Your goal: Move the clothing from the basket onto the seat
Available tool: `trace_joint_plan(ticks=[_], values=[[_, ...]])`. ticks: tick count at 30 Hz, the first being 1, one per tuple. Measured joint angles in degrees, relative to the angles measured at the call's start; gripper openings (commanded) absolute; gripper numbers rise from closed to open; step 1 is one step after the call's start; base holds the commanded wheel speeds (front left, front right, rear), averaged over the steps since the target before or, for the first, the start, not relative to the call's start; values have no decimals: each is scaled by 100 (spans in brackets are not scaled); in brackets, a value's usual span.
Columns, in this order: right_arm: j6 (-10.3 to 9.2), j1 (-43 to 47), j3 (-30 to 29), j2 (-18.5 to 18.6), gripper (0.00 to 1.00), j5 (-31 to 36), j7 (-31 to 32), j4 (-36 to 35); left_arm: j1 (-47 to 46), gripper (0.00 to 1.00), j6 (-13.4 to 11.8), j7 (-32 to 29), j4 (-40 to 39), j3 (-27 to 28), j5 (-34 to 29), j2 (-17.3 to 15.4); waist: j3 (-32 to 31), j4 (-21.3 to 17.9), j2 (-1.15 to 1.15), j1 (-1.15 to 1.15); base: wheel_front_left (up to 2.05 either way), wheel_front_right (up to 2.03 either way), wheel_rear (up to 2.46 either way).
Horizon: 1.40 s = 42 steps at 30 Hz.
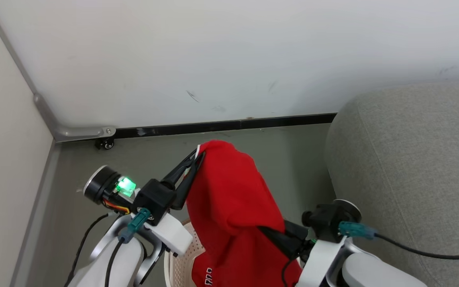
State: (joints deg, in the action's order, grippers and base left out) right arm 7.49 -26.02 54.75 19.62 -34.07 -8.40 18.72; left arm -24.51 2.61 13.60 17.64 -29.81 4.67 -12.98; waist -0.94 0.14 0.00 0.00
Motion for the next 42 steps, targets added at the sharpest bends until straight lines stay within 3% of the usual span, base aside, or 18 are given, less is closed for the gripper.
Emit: trace_joint_plan(ticks=[1, 3, 4, 19, 31, 42], values=[[0, 21, -60, 0, 0, -53, -36, -13, 35, 0, 0, 0, 52, 35, 82, 20, 2, -22, 0, 0, 0, 0, 0], [0, 27, -192, 0, 0, -152, -114, -29, 120, 61, 0, -30, 169, 77, 182, 48, 7, -69, 0, 0, 0, 0, 0], [0, 28, -278, 0, 0, -190, -147, -30, 163, 100, 0, -49, 223, 102, 226, 52, 9, -93, 0, 0, 0, 0, 0], [0, 291, -1435, 366, 0, -328, -345, 274, 461, 100, -45, -45, 478, 511, 643, 146, 24, -395, 0, 0, 0, 0, 0], [0, 959, -2540, 436, 0, -330, -489, 437, 670, 100, -162, 52, 426, 619, 780, 331, -41, -724, 0, 0, 0, 0, 0], [0, 1565, -3188, 349, 0, -214, -524, 350, 800, 100, -211, 55, 430, 634, 823, 401, -105, -1134, 0, 0, 0, 0, 0]])
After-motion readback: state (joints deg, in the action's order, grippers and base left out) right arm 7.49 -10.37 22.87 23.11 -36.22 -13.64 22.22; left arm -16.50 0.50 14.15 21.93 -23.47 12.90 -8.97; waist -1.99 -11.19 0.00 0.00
